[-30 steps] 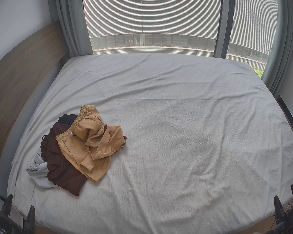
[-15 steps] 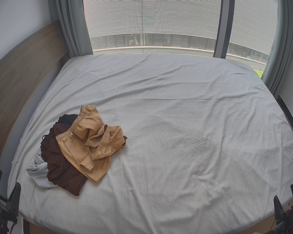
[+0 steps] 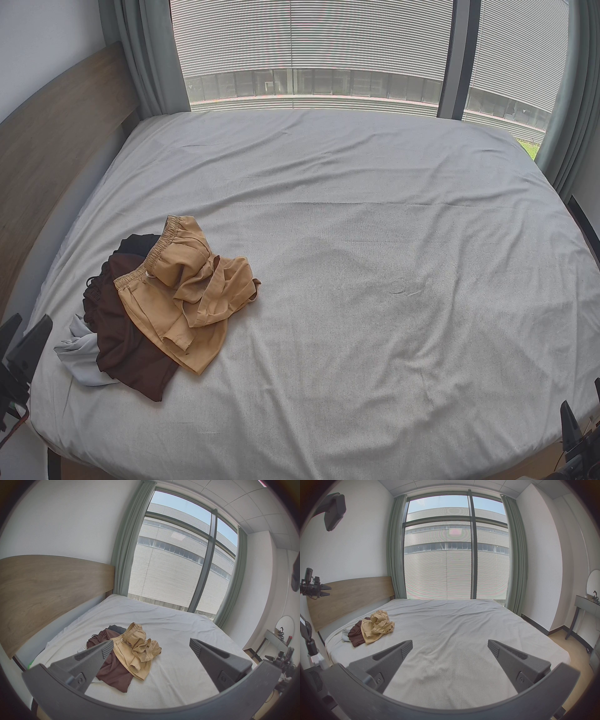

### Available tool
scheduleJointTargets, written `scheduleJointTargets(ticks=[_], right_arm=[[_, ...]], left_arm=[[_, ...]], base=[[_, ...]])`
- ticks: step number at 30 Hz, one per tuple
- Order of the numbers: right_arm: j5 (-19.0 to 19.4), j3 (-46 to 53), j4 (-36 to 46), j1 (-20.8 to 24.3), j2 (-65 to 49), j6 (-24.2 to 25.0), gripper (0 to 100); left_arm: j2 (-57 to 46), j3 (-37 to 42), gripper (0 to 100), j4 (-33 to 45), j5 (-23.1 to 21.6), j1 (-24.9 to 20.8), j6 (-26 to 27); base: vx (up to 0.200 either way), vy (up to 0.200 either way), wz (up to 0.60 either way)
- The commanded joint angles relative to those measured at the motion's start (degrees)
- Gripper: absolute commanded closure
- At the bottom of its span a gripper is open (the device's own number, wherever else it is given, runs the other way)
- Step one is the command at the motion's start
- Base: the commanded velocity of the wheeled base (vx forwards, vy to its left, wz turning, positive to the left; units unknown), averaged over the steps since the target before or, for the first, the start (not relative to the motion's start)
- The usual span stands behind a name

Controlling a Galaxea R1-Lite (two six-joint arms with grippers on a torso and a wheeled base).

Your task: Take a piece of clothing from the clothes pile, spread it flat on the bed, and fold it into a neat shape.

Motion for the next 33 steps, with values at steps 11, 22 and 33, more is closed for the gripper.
scheduleJointTargets(ticks=[11, 22, 33], right_arm=[[0.0, 0.9, 0.0, 0.0, -0.2, 0.0, 0], [0.0, 0.9, 0.0, 0.0, -0.2, 0.0, 0], [0.0, 0.9, 0.0, 0.0, -0.2, 0.0, 0]], left_arm=[[25.1, -8.1, 0, -8.0, 0.0, 1.2, -5.7], [36.3, -13.7, 0, -10.2, -7.4, 7.2, -10.4], [50.8, -15.2, 0, -24.1, -9.7, 9.7, -10.5]], base=[[0.0, 0.0, 0.0], [0.0, 0.0, 0.0], [0.0, 0.0, 0.0]])
